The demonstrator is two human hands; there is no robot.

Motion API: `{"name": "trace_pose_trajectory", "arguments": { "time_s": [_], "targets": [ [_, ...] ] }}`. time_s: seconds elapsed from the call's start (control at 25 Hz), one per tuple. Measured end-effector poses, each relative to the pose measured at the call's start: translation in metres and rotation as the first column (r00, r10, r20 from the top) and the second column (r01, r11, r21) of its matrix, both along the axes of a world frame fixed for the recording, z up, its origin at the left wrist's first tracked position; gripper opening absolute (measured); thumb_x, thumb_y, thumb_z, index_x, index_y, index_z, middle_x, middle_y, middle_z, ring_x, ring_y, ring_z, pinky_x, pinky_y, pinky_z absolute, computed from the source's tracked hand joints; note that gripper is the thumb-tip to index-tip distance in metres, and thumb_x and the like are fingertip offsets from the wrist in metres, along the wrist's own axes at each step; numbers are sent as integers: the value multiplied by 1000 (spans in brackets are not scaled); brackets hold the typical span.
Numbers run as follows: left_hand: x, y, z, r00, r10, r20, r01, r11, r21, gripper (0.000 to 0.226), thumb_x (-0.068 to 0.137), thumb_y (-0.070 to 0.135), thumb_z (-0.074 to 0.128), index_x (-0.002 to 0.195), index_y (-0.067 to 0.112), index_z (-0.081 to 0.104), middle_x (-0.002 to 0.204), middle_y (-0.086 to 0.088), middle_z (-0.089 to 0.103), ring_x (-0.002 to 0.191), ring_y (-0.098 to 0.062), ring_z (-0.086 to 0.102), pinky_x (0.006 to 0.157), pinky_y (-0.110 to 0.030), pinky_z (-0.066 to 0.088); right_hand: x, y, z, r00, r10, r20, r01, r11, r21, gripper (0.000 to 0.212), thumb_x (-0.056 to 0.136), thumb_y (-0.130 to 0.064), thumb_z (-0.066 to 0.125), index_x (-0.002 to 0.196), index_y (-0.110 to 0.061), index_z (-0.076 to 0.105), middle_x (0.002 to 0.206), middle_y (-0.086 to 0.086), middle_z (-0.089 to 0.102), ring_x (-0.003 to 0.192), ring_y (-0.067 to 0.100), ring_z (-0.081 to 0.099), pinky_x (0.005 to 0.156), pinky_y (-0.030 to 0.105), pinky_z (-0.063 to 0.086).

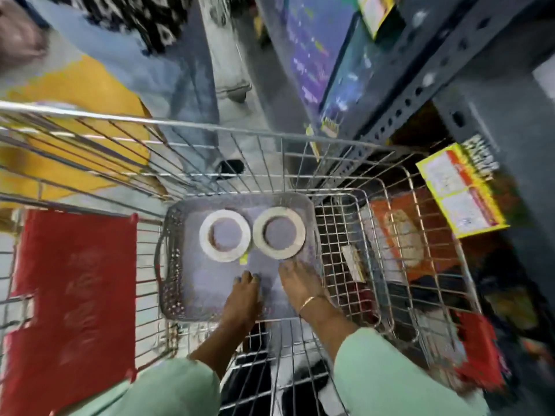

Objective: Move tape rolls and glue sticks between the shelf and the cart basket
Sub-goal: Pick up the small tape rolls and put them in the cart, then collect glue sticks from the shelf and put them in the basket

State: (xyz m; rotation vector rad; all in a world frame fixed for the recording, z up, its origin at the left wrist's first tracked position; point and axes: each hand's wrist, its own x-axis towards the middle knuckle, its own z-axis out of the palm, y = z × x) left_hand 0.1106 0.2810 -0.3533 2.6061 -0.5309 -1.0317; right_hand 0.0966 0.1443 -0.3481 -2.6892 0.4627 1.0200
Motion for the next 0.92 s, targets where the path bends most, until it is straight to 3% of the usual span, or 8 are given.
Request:
{"name": "trace_pose_trajectory", "arguments": {
  "time_s": [0.2,0.36,0.44,0.52,0.6,0.68,0.8,0.92],
  "targets": [
    [-3,-10,-23,997,0,81,1,1000,-19,40,87,13,48,126,6,41,127,-17,43,113,-38,43,85,-49,47,-7,8,1,1000,-11,-1,11,996,-91,32,62,-15,33,52,-19,63,54,1,63,54,14,63,40,19,46],
    [0,-7,-10,993,0,117,11,996,-93,48,73,15,65,117,5,47,119,-19,48,104,-40,49,81,-49,50,-8,8,19,991,-133,-31,133,991,15,30,61,-20,38,55,-21,67,55,-1,65,55,13,65,44,18,48],
    [4,-15,10,991,35,130,-15,988,-155,58,68,11,73,119,5,47,121,-21,48,107,-42,48,86,-49,48,-1,0,64,994,-105,-8,105,994,0,34,73,-10,39,78,-17,73,82,7,69,79,24,68,63,28,55],
    [9,-27,39,979,140,148,-104,968,-227,61,71,7,74,124,0,45,126,-26,45,114,-44,44,94,-51,42,3,-6,100,987,-131,92,126,990,66,31,90,0,37,114,2,57,123,23,53,114,38,51,91,47,47],
    [13,-49,79,961,184,206,-99,927,-362,54,74,1,70,122,-6,45,124,-31,45,115,-46,42,97,-53,38,-1,-20,155,962,-212,172,200,976,88,30,92,4,38,118,9,50,129,28,47,119,42,46,95,53,44],
    [18,-75,120,944,226,239,-83,868,-490,44,77,0,66,116,-6,47,119,-31,49,111,-45,43,95,-55,37,-11,-33,212,879,-332,343,301,943,142,26,88,6,43,111,9,55,119,31,55,111,44,55,89,52,49],
    [5,-123,193,932,248,266,-9,747,-665,40,75,15,54,110,-4,50,113,-28,51,105,-44,46,92,-54,39,-64,-64,295,664,-474,578,475,865,164,21,86,0,50,103,3,60,109,26,63,100,40,62,82,46,54],
    [-38,-170,260,951,135,278,138,619,-773,27,81,7,60,106,1,52,109,-22,49,98,-31,46,88,-40,39,-149,-107,358,363,-555,749,668,715,206,17,81,-8,56,95,-6,65,101,19,69,94,36,65,80,43,54]
  ]
}}
